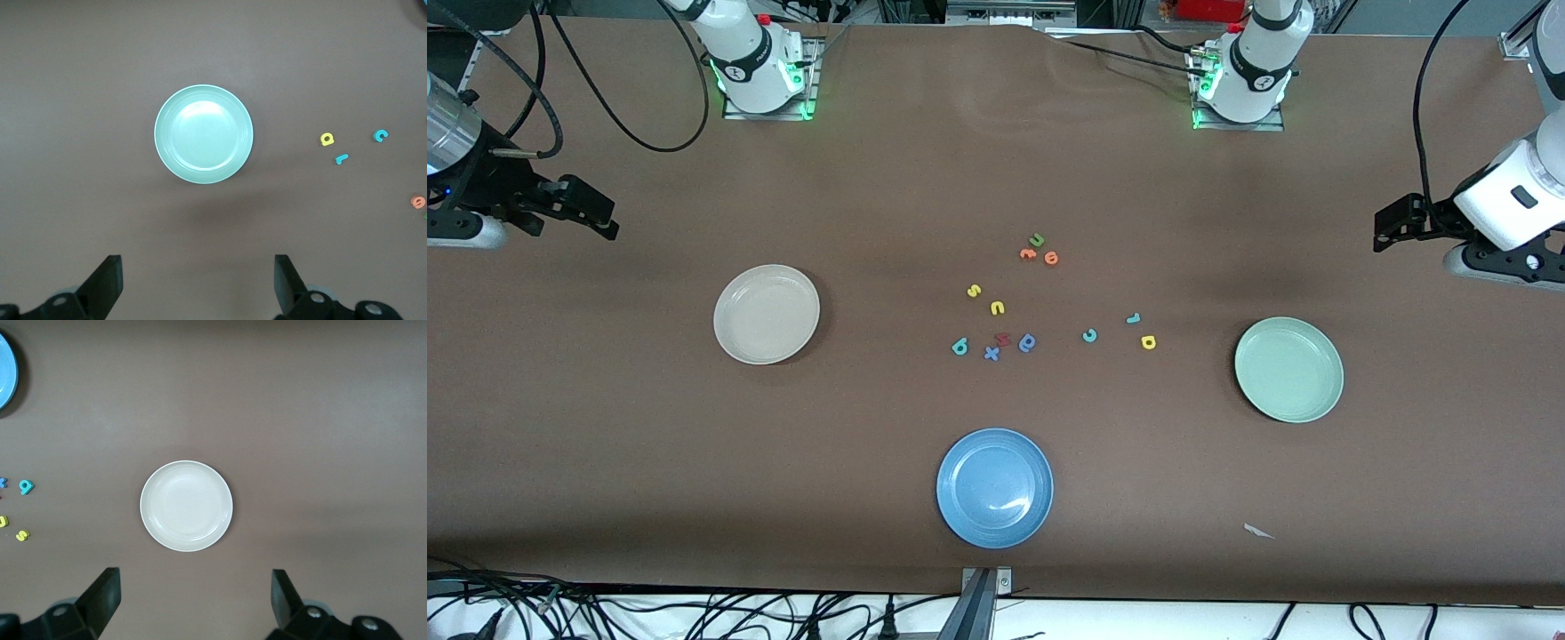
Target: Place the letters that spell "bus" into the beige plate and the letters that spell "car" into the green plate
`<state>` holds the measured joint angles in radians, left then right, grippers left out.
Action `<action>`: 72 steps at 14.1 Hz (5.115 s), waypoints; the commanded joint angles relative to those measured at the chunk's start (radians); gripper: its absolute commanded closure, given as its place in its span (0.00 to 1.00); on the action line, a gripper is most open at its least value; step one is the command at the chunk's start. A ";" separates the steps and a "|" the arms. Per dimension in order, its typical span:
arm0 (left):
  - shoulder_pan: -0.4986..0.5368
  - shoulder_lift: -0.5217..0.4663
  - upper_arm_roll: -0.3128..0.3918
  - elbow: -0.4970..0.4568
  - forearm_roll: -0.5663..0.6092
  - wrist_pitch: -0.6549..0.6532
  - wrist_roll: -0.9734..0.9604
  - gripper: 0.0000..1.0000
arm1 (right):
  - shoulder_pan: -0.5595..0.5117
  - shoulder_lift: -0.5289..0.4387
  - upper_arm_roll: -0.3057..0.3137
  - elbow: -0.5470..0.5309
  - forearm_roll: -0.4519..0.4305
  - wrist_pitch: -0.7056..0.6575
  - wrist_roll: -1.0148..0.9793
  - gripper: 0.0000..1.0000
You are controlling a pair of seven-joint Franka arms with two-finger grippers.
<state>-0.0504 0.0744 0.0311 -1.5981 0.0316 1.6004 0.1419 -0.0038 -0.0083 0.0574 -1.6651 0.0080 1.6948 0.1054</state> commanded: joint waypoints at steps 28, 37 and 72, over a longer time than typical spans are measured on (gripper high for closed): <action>0.004 -0.007 0.003 0.007 -0.013 -0.011 0.022 0.00 | 0.002 -0.009 0.004 0.002 0.004 -0.030 0.010 0.00; 0.004 -0.007 0.003 0.007 -0.013 -0.011 0.022 0.00 | 0.002 -0.009 0.004 0.002 0.004 -0.030 0.011 0.00; -0.014 0.246 -0.204 -0.167 -0.055 0.436 -0.393 0.00 | 0.473 0.442 0.024 0.008 -0.008 0.382 0.791 0.01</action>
<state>-0.0681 0.3203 -0.1411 -1.7014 -0.0094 1.9507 -0.1783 0.4192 0.3637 0.0903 -1.6797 0.0085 1.9961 0.7247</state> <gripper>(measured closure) 0.000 0.004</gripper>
